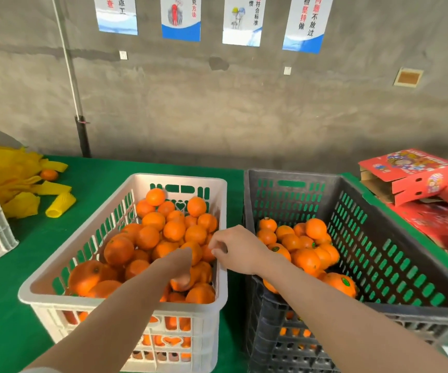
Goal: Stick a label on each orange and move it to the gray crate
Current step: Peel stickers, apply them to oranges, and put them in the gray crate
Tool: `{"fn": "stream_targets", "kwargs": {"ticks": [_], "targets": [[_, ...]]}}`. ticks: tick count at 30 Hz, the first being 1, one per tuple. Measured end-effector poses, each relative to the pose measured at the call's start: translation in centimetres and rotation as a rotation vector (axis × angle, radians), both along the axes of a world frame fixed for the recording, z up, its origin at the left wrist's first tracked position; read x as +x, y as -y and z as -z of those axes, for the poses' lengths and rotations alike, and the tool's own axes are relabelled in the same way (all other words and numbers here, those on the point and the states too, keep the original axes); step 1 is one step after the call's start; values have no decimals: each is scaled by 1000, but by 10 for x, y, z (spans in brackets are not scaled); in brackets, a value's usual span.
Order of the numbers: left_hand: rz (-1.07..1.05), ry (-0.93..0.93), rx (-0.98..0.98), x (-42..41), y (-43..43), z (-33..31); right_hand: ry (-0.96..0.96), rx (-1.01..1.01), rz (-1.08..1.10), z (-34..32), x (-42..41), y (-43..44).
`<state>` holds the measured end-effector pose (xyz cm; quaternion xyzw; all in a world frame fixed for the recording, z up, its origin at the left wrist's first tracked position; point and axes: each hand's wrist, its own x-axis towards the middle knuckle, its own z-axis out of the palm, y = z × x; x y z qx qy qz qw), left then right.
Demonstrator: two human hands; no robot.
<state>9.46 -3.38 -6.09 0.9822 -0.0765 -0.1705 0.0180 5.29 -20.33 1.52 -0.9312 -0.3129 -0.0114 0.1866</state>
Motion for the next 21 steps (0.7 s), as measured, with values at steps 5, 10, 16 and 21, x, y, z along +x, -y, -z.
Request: {"fn": "stream_targets", "kwargs": {"ticks": [5,10,16,21], "targets": [[-331,182,-687,-18,-8,-38,106,153,33,-12,-19,3],[-284,371,-1166,-92,-16,-73,144,483,-110,-1,-91,14],[-211,288,-1320,-188,9,-66,-279,237,8,82,-153,77],[-198,120,-1214,-224,40,-38,-604,-212,218,149,-146,108]]}}
